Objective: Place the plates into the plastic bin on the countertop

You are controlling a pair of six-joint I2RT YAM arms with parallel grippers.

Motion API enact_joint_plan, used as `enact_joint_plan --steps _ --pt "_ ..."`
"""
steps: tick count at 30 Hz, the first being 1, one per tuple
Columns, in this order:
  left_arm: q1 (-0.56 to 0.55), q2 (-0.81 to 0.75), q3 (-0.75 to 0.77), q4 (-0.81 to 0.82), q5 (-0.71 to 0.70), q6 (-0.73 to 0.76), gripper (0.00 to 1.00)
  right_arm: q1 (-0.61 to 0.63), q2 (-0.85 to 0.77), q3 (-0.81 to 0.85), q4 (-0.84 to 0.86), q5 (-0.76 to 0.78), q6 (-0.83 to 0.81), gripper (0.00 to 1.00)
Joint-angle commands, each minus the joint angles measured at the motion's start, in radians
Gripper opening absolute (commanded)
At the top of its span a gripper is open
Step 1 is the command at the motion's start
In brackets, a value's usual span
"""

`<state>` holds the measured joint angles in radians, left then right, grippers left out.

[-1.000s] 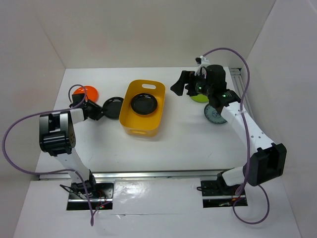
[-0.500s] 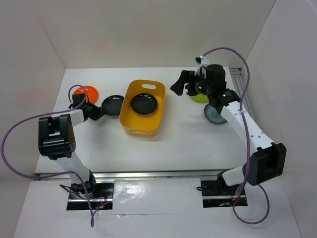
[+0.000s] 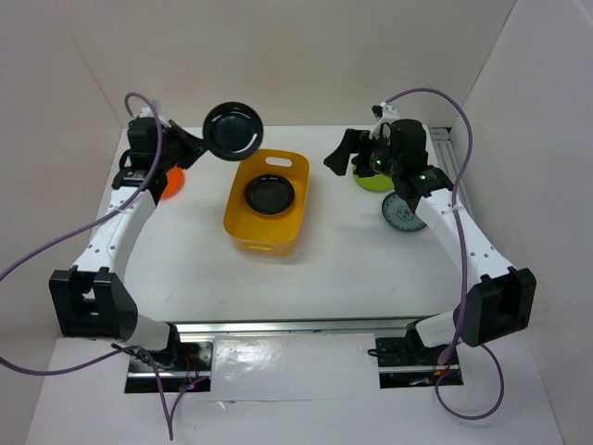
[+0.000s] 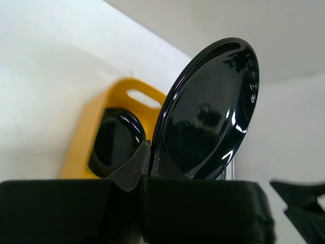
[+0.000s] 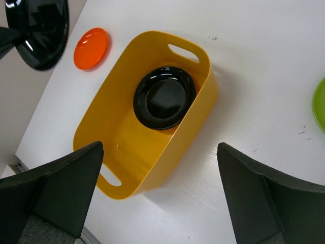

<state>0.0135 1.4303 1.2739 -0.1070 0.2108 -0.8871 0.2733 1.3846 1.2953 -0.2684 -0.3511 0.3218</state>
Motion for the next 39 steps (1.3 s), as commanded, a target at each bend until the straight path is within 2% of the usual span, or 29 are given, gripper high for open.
enact_joint_plan --steps 1,5,10,16,20,34,39 --pt "-0.085 0.042 0.054 -0.151 -0.036 0.079 0.0 -0.013 -0.027 -0.008 0.06 -0.011 0.014 1.0" --pt "-0.158 0.094 0.067 -0.197 -0.102 0.054 0.0 -0.013 -0.036 -0.017 0.069 -0.022 0.023 1.0" --pt "-0.225 0.186 0.163 -0.279 -0.227 0.02 0.0 -0.013 -0.047 -0.027 0.069 -0.032 0.023 1.0" --pt "-0.282 0.344 0.295 -0.3 -0.255 0.03 0.0 -0.003 -0.047 -0.027 0.078 -0.042 0.023 1.0" --pt "-0.302 0.393 0.338 -0.341 -0.293 0.03 0.0 -0.003 -0.047 -0.027 0.078 -0.042 0.023 1.0" --pt "-0.32 0.412 0.337 -0.398 -0.353 0.05 0.0 -0.003 -0.038 -0.008 0.078 -0.042 0.023 1.0" --pt "-0.32 0.433 0.355 -0.398 -0.344 0.059 0.24 -0.003 -0.038 -0.008 0.078 -0.051 0.023 1.0"
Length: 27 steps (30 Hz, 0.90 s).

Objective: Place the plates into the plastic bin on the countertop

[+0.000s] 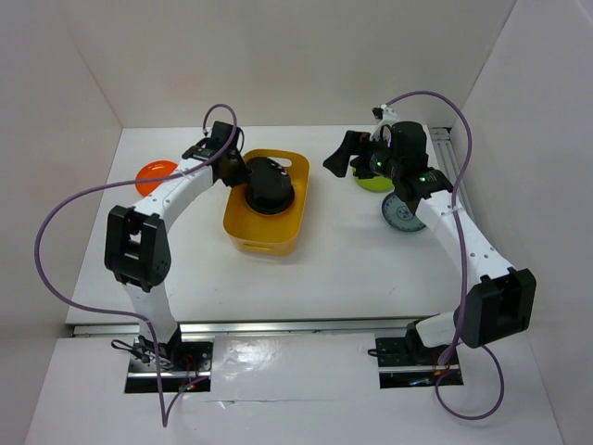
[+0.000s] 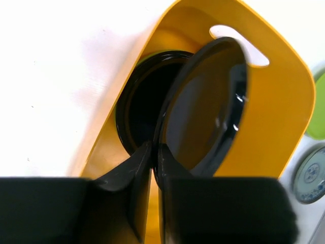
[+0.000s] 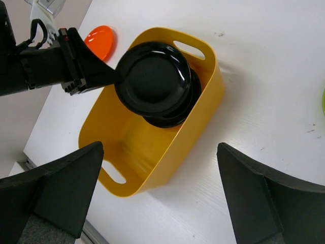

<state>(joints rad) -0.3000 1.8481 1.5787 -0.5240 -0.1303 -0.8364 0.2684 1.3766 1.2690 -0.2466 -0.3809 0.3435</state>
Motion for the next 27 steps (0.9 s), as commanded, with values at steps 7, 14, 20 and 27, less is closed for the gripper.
enact_joint_plan --steps 7,14,20,27 --pt "-0.007 0.034 0.079 0.007 -0.003 0.008 0.66 0.002 -0.03 0.018 0.056 -0.021 0.002 1.0" --pt "-0.025 -0.105 0.11 0.021 0.052 0.028 1.0 0.002 -0.021 0.018 0.066 -0.03 0.002 1.0" --pt "0.188 -0.265 -0.027 0.047 0.131 -0.067 1.0 0.011 -0.002 0.018 0.075 -0.052 0.012 1.0" --pt "0.586 -0.381 -0.489 0.263 0.317 -0.277 1.0 0.02 -0.011 0.018 0.084 -0.062 0.002 1.0"
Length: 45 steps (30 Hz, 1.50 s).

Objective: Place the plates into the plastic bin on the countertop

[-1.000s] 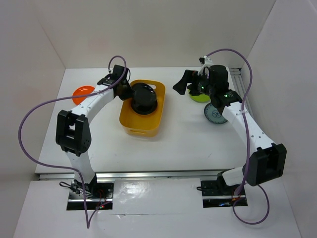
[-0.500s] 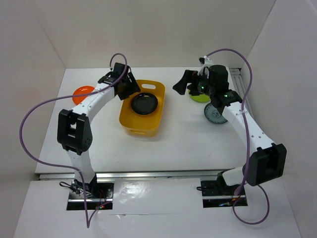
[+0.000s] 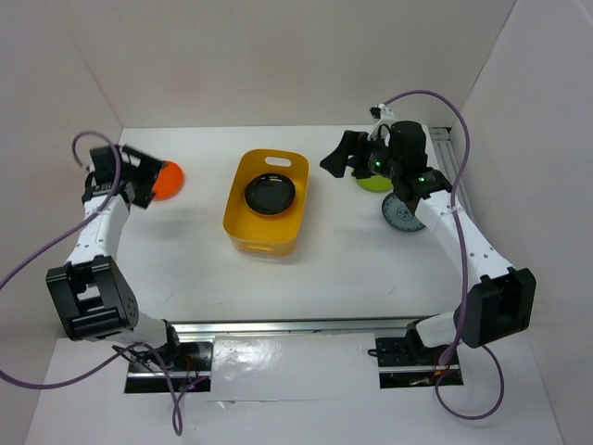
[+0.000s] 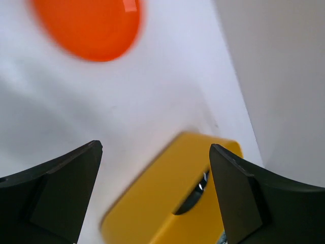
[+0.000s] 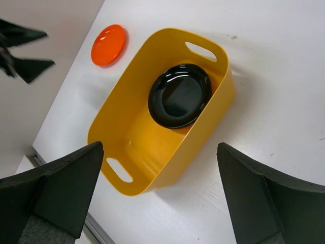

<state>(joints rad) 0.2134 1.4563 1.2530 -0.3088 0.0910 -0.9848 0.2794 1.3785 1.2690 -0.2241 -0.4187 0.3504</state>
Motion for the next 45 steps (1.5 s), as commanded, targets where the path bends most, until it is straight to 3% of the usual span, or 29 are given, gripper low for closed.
enact_joint_plan --steps 1,6,9,15,23,27,29,31,33,38,42,45 --pt "0.136 0.01 -0.209 0.077 0.096 -0.176 1.0 0.02 -0.013 0.018 0.062 -0.038 -0.005 1.0" --pt "0.257 0.032 -0.401 0.252 0.072 -0.242 1.0 0.029 -0.013 0.009 0.084 -0.095 -0.005 1.0" --pt "0.291 0.085 -0.452 0.442 0.091 -0.279 1.0 0.04 -0.013 0.0 0.095 -0.141 -0.005 1.0" --pt "0.3 0.266 -0.443 0.612 0.118 -0.315 1.0 0.07 -0.004 0.0 0.069 -0.155 -0.042 1.0" --pt "0.265 0.486 -0.297 0.599 0.102 -0.299 0.96 0.08 0.007 -0.002 -0.004 -0.118 -0.082 1.0" --pt "0.228 0.542 -0.248 0.556 0.069 -0.298 0.84 0.08 0.043 0.018 -0.014 -0.109 -0.082 1.0" --pt "0.213 0.542 -0.236 0.515 0.037 -0.31 0.74 0.08 0.057 0.039 -0.014 -0.109 -0.082 1.0" --pt "0.198 0.542 -0.222 0.495 -0.008 -0.321 0.57 0.08 0.073 0.058 -0.014 -0.109 -0.082 1.0" --pt "0.187 0.559 -0.199 0.47 -0.02 -0.321 0.52 0.08 0.085 0.081 -0.023 -0.109 -0.091 1.0" --pt "0.167 0.601 -0.144 0.401 -0.031 -0.339 0.12 0.08 0.105 0.09 -0.023 -0.109 -0.091 1.0" --pt "0.158 0.611 -0.129 0.369 -0.045 -0.353 0.01 0.08 0.105 0.09 -0.032 -0.1 -0.1 1.0" --pt "0.158 0.612 -0.08 0.339 -0.036 -0.316 0.0 0.08 0.105 0.09 -0.032 -0.1 -0.1 1.0"
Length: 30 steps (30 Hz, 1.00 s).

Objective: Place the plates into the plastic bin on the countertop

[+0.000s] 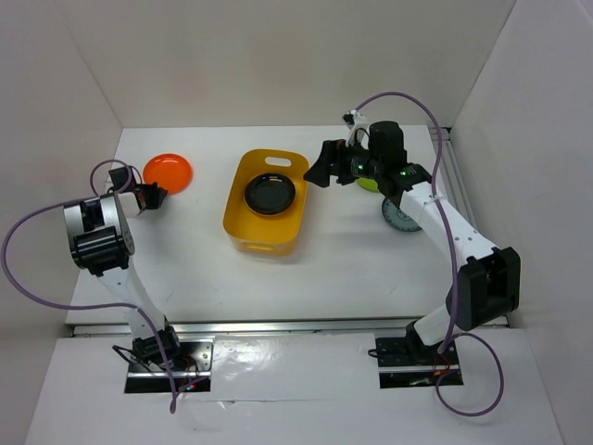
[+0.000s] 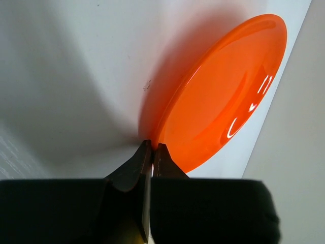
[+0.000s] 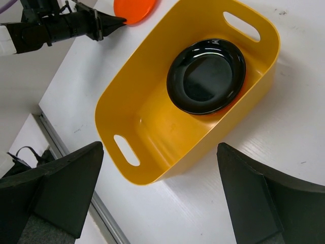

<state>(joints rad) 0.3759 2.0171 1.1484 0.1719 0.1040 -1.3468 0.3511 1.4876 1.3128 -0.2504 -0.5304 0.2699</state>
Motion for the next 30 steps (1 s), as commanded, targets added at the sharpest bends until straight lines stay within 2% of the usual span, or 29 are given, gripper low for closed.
enact_joint_plan --steps 1,4,10,13,14,17,20,23,30 --pt "-0.005 0.04 0.025 -0.141 -0.029 0.055 0.0 0.008 -0.004 0.046 -0.006 0.012 -0.02 1.0" --pt "-0.005 -0.007 0.05 -0.086 0.041 0.104 0.0 0.008 -0.004 0.046 -0.006 0.023 -0.02 1.0" --pt "-0.037 -0.285 0.082 -0.047 0.154 0.238 0.0 -0.006 -0.027 0.068 -0.024 0.062 -0.04 1.0" --pt "-0.09 -0.406 0.141 -0.15 0.226 0.336 0.0 -0.033 -0.052 0.059 -0.024 0.089 -0.04 1.0" --pt "-0.148 -0.426 0.184 -0.254 0.226 0.406 0.0 -0.043 -0.062 0.059 -0.036 0.108 -0.04 1.0" --pt "-0.283 -0.501 0.177 -0.359 0.201 0.474 0.0 -0.072 -0.085 0.059 -0.047 0.151 -0.031 1.0" --pt "-0.394 -0.544 0.108 -0.413 0.16 0.503 0.0 -0.095 -0.098 0.059 -0.058 0.162 -0.018 1.0" --pt "-0.459 -0.558 0.076 -0.439 0.145 0.515 0.0 -0.095 -0.122 0.046 -0.058 0.153 -0.009 1.0" --pt "-0.548 -0.495 0.1 -0.479 0.114 0.558 0.0 -0.095 -0.173 -0.035 -0.015 0.133 0.034 1.0"
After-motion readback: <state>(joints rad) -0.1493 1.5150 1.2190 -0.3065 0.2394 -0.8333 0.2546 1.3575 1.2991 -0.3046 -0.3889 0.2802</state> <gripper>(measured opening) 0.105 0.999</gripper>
